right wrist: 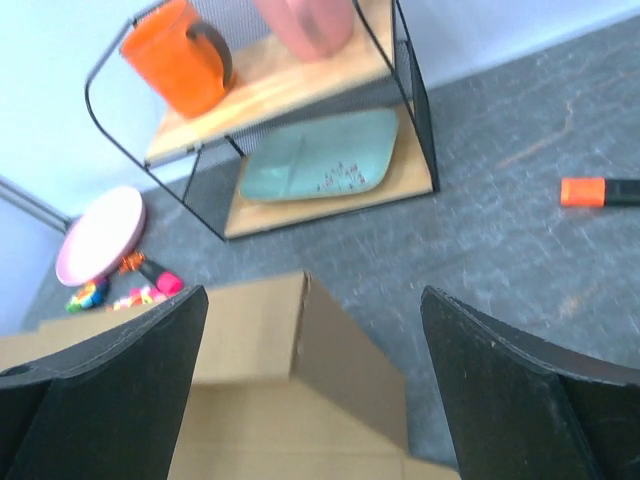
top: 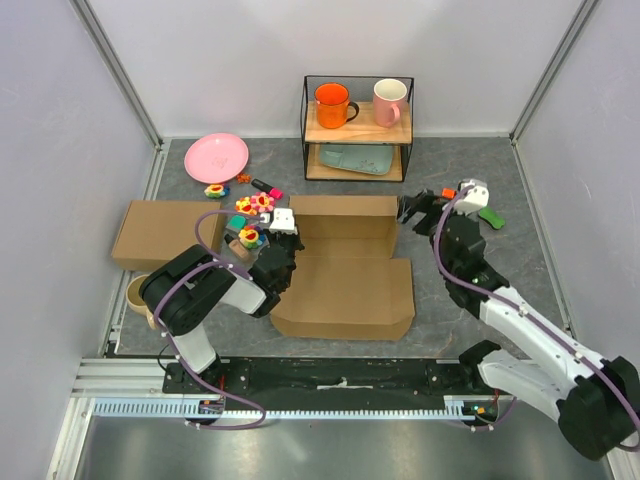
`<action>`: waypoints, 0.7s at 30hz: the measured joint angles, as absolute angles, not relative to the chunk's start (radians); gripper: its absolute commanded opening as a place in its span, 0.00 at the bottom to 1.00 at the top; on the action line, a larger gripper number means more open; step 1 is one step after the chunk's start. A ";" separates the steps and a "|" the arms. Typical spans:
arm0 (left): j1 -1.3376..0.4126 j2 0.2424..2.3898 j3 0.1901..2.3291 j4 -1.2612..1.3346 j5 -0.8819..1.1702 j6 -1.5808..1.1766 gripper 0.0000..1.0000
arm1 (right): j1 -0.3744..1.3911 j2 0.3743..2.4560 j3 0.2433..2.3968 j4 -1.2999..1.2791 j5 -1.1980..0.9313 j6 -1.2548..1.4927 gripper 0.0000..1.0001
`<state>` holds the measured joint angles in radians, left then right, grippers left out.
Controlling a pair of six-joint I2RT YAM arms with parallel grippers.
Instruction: Fold the paper box
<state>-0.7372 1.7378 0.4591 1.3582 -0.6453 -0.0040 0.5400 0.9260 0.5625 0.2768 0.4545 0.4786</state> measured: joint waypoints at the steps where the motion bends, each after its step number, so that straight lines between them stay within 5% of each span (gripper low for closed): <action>1: -0.737 1.738 0.459 1.359 -0.645 -0.002 0.02 | 0.513 0.945 0.585 0.286 0.428 0.489 0.96; 15: -0.738 1.736 0.459 1.356 -0.644 0.013 0.02 | 0.429 1.242 0.595 0.440 0.174 0.578 0.85; 21: -0.740 1.666 0.458 1.249 -0.621 0.003 0.23 | 0.410 1.260 0.547 0.555 0.143 0.610 0.83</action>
<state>-0.7399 1.6665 0.4580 1.2491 -0.6209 0.0029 0.4103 1.2598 0.5468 0.5552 0.1432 0.6102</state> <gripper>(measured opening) 0.128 0.843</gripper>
